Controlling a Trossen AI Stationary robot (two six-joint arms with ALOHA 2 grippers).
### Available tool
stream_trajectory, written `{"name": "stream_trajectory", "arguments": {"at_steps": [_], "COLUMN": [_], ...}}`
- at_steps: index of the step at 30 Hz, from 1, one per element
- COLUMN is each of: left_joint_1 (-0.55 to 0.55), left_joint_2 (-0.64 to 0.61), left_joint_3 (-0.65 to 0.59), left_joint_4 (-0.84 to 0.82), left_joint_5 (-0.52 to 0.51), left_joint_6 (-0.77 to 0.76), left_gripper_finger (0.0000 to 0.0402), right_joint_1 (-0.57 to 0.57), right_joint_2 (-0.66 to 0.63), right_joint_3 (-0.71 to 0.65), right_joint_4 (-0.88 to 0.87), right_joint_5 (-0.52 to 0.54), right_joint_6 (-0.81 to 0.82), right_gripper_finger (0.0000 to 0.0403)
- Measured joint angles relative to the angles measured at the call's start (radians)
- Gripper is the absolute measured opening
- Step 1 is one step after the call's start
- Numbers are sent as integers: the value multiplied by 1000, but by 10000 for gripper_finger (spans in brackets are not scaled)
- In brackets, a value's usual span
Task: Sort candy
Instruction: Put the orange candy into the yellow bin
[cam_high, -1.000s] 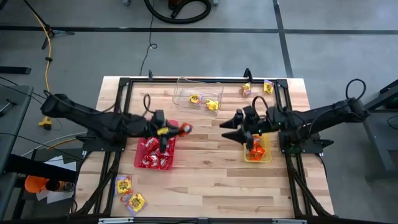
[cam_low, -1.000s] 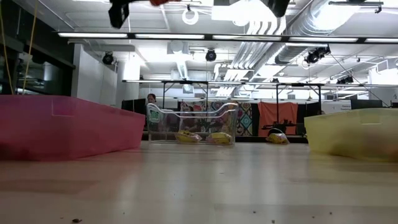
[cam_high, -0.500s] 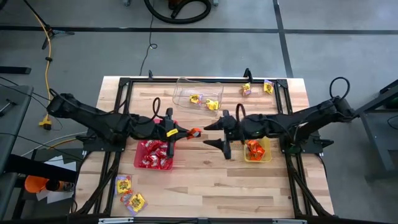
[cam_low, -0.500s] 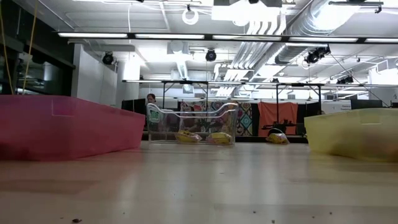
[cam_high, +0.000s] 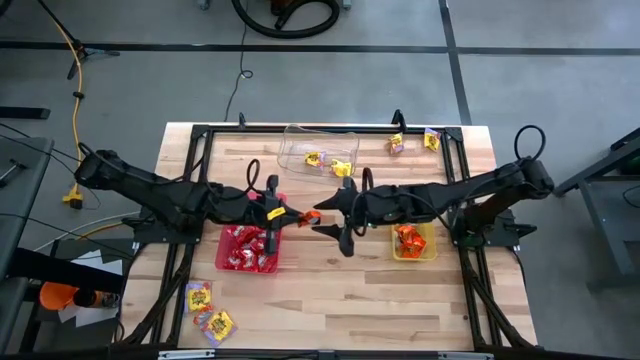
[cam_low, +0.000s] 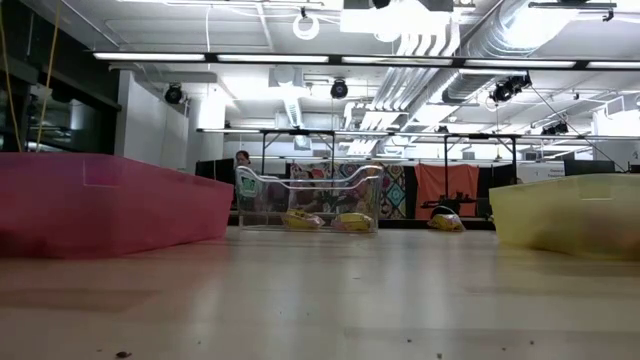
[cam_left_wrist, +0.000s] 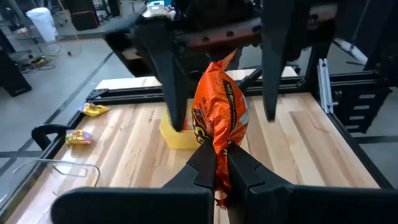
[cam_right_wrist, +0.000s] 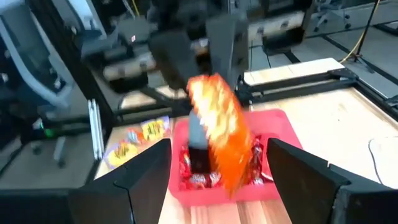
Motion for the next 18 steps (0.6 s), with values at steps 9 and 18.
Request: {"name": "stream_trajectory", "arguments": {"at_steps": [9, 18], "left_joint_1": [0, 0], "left_joint_2": [0, 0], "left_joint_3": [0, 0], "left_joint_4": [-11, -13], "left_joint_5": [11, 12], "left_joint_6": [-7, 18], "left_gripper_finger": [3, 10], "right_joint_1": [-2, -1], "right_joint_2": [4, 4], "right_joint_3": [1, 1], "right_joint_4": [32, 26], "right_joint_5": [1, 0], "right_joint_6": [10, 13], "right_gripper_finger": [212, 14]}}
